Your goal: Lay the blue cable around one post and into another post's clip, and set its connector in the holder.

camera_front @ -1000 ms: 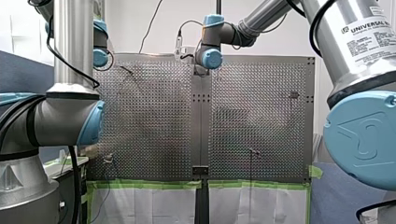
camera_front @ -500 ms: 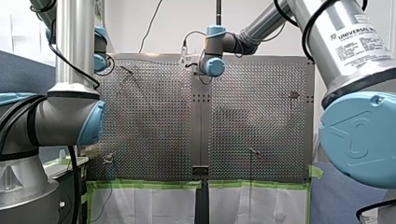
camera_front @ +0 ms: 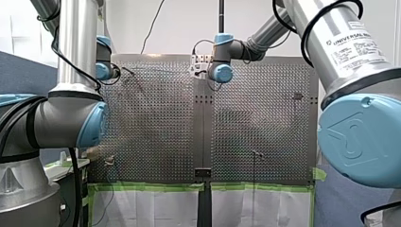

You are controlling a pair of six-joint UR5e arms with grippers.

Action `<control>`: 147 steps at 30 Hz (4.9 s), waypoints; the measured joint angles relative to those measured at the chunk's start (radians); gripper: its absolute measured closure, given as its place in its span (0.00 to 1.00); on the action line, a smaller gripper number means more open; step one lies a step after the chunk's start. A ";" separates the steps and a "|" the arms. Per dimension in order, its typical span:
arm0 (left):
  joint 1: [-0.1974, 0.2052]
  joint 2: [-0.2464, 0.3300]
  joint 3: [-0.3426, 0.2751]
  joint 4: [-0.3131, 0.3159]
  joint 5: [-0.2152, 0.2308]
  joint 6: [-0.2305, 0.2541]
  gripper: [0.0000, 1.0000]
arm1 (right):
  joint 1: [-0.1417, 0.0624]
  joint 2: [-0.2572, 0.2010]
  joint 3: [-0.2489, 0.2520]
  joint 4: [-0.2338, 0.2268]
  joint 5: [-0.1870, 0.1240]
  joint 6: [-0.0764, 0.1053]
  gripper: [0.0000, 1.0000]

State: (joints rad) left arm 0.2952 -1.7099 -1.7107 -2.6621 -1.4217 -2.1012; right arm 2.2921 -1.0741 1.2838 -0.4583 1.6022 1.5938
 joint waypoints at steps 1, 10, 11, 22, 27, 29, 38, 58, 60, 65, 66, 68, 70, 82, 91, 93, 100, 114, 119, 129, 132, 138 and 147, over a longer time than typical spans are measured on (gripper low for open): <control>0.000 -0.004 0.000 0.001 -0.001 -0.001 1.00 | -0.004 0.002 0.000 0.005 0.001 -0.001 1.00; 0.001 -0.029 -0.006 0.001 -0.005 -0.013 1.00 | -0.028 0.012 0.001 0.050 0.016 -0.006 1.00; 0.001 -0.030 -0.006 0.001 -0.004 -0.015 1.00 | -0.030 0.013 0.001 0.057 0.017 -0.006 1.00; -0.003 -0.032 -0.051 0.057 0.047 -0.052 0.89 | -0.050 0.031 0.045 0.116 0.051 -0.012 1.00; -0.004 -0.032 -0.054 0.064 0.023 -0.043 0.45 | -0.061 0.031 0.088 0.091 0.068 -0.007 1.00; -0.004 -0.032 -0.054 0.062 0.013 -0.039 0.08 | -0.068 0.031 0.108 0.072 0.072 0.002 1.00; -0.005 -0.032 -0.055 0.004 -0.053 -0.036 0.00 | -0.102 0.032 0.191 -0.009 0.092 0.027 1.00; -0.023 -0.032 -0.054 -0.006 -0.056 -0.049 0.00 | -0.161 0.032 0.352 -0.171 0.246 0.037 1.00; -0.023 -0.032 -0.054 -0.007 -0.057 -0.049 0.00 | -0.163 0.033 0.368 -0.187 0.262 0.037 1.00; -0.024 -0.032 -0.054 -0.007 -0.058 -0.048 0.00 | -0.175 0.040 0.415 -0.233 0.308 0.037 1.00; -0.024 -0.032 -0.055 -0.007 -0.058 -0.048 0.00 | -0.177 0.044 0.422 -0.240 0.316 0.038 1.00; -0.024 -0.032 -0.054 -0.007 -0.058 -0.048 0.00 | -0.182 0.057 0.440 -0.258 0.334 0.039 1.00; -0.024 -0.032 -0.054 -0.007 -0.058 -0.048 0.00 | -0.189 0.073 0.457 -0.275 0.351 0.041 1.00; -0.024 -0.032 -0.054 -0.007 -0.059 -0.048 0.00 | -0.219 0.172 0.557 -0.376 0.396 0.094 1.00; -0.024 -0.032 -0.054 -0.007 -0.059 -0.048 0.00 | -0.260 0.249 0.634 -0.452 0.404 0.088 1.00; -0.024 -0.032 -0.054 -0.007 -0.059 -0.048 0.00 | -0.271 0.266 0.652 -0.470 0.406 0.085 1.00; -0.024 -0.032 -0.054 -0.007 -0.058 -0.048 0.00 | -0.339 0.342 0.727 -0.546 0.378 0.080 1.00; -0.024 -0.032 -0.054 -0.006 -0.056 -0.049 0.00 | -0.463 0.410 0.805 -0.670 0.258 0.096 1.00; -0.024 -0.032 -0.054 -0.006 -0.056 -0.049 0.00 | -0.505 0.422 0.772 -0.711 0.217 0.107 1.00; -0.025 -0.032 -0.054 -0.007 -0.056 -0.049 0.00 | -0.589 0.499 0.689 -0.666 0.172 0.133 1.00; -0.025 -0.032 -0.055 -0.007 -0.056 -0.048 0.00 | -0.614 0.524 0.664 -0.663 0.169 0.144 1.00; -0.028 -0.032 -0.054 -0.007 -0.055 -0.048 0.00 | -0.668 0.572 0.610 -0.665 0.164 0.149 1.00; -0.038 -0.032 -0.054 -0.013 -0.055 -0.048 0.00 | -0.736 0.585 0.564 -0.658 0.141 0.141 1.00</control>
State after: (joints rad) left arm 0.2574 -1.7415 -1.7650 -2.6753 -1.4764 -2.1493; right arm 1.5560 -0.4892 1.8477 -1.1166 1.7435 1.7352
